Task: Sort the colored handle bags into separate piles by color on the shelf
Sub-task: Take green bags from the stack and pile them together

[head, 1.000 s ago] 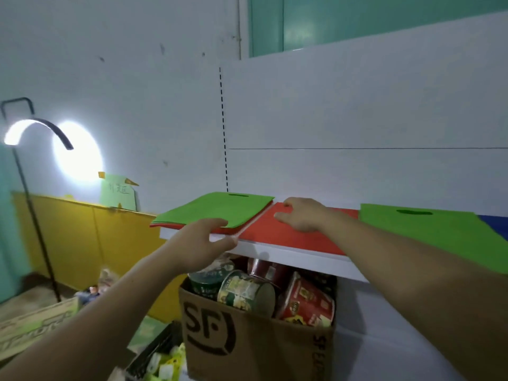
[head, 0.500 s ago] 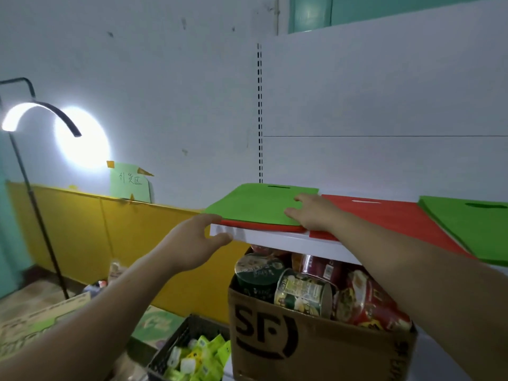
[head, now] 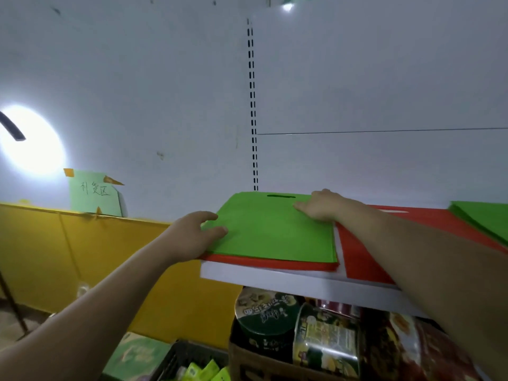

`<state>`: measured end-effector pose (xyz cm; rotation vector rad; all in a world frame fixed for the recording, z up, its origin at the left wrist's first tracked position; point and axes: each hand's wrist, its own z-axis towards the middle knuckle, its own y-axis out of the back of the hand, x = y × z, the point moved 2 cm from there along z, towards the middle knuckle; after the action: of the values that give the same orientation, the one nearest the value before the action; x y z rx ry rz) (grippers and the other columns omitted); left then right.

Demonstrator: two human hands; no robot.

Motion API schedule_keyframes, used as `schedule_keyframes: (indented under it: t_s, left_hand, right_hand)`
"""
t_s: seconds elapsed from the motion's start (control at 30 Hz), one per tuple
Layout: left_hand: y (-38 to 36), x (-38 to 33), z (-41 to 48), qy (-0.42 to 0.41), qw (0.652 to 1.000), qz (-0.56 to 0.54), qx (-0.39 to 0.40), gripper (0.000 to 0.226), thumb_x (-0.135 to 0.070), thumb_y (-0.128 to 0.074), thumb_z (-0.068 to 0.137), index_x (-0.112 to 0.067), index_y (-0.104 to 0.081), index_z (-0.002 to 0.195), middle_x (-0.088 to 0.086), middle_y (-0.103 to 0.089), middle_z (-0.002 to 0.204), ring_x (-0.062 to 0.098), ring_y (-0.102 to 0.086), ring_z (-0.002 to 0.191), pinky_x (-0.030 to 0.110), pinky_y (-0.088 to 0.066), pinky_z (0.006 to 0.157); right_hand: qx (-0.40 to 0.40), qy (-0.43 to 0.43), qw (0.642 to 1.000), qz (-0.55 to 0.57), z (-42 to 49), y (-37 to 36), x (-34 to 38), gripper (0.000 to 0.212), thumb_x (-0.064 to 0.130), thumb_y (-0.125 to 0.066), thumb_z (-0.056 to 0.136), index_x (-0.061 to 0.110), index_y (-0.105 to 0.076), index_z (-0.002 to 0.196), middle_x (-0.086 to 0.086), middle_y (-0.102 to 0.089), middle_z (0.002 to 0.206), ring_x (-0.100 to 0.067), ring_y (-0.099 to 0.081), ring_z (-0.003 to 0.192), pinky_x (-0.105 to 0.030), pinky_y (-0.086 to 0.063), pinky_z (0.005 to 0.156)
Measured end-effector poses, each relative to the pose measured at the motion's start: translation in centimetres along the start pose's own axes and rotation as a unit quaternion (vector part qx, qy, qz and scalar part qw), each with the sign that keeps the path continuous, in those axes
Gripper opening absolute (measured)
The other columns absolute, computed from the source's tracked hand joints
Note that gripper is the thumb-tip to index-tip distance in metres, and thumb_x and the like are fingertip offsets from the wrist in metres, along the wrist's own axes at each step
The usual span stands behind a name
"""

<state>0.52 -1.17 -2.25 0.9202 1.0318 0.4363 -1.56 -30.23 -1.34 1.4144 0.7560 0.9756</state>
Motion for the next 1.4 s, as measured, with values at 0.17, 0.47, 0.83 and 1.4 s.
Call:
schedule_keyframes:
  t_s: [0.17, 0.47, 0.83, 1.4]
  left_hand:
    - [-1.4, 1.5, 1.8, -0.001, 0.996, -0.019, 0.089, 0.075, -0.048, -0.056, 0.088, -0.019, -0.024, 0.149, 0.002, -0.013, 0.158, 0.019, -0.019, 0.143, 0.031, -0.016, 0.113]
    - [-1.9, 2.4, 2.5, -0.058, 0.996, 0.011, 0.069, 0.071, -0.054, -0.052, 0.088, -0.013, -0.035, 0.144, 0.011, -0.027, 0.152, 0.023, -0.022, 0.141, 0.032, -0.021, 0.111]
    - [-1.9, 3.6, 2.4, -0.07, 0.986, -0.148, -0.015, 0.072, -0.037, -0.07, 0.08, -0.016, -0.039, 0.142, -0.001, -0.038, 0.147, 0.016, -0.037, 0.132, 0.031, -0.029, 0.11]
    - [0.7, 4.9, 1.4, -0.104, 0.912, -0.376, -0.125, 0.053, 0.011, -0.05, 0.084, -0.037, -0.057, 0.104, 0.01, -0.062, 0.115, 0.021, -0.066, 0.09, 0.029, -0.055, 0.062]
  right_hand:
    - [0.009, -0.006, 0.999, -0.052, 0.3, -0.7, 0.6, 0.066, 0.056, -0.029, 0.098, 0.007, -0.045, 0.139, -0.017, -0.041, 0.146, -0.032, -0.041, 0.131, -0.036, -0.034, 0.105]
    - [-0.154, -0.019, 0.987, -0.043, -1.6, 0.7, 2.0, 0.038, 0.048, -0.039, 0.097, 0.021, -0.057, 0.118, -0.01, -0.061, 0.115, -0.029, -0.057, 0.104, -0.034, -0.042, 0.079]
    - [-0.338, 0.041, 0.909, 0.24, -4.0, 0.1, 1.4, 0.066, 0.024, -0.071, 0.084, 0.017, -0.04, 0.141, -0.014, -0.048, 0.123, -0.024, -0.048, 0.113, -0.016, -0.029, 0.087]
    - [-0.429, 0.072, 0.81, 0.393, -8.1, 4.8, 3.7, 0.075, 0.006, -0.066, 0.081, 0.041, -0.033, 0.138, 0.013, -0.055, 0.102, -0.005, -0.059, 0.084, -0.014, -0.047, 0.075]
